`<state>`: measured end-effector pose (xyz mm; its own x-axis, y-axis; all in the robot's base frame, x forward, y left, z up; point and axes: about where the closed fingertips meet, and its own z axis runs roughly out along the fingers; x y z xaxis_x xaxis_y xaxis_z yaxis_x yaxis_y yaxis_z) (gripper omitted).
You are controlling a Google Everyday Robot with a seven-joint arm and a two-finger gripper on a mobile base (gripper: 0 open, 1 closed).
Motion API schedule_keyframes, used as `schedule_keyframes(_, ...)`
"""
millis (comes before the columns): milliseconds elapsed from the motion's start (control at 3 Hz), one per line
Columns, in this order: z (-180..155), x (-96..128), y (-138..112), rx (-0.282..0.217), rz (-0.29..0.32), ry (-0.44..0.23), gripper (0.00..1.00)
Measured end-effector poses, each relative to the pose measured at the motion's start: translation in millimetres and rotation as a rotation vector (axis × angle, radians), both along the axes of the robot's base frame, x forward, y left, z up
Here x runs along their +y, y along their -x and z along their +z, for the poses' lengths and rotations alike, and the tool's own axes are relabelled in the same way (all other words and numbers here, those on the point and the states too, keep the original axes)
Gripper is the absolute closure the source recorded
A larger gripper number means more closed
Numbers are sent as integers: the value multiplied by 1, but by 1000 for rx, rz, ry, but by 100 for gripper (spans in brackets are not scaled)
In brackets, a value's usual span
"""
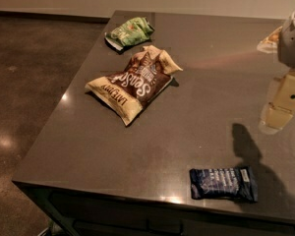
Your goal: Move brown chip bag near rxbar blueberry
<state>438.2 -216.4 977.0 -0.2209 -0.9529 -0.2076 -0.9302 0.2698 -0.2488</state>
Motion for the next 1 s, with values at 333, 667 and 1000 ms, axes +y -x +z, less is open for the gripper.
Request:
schedule_keyframes(333,0,0,0,0,0,0,0)
schedule_keyframes(667,-1,8,-16,-21,26,-10,0)
schedule_keyframes(1000,-12,41,-62,-52,85,-43,0)
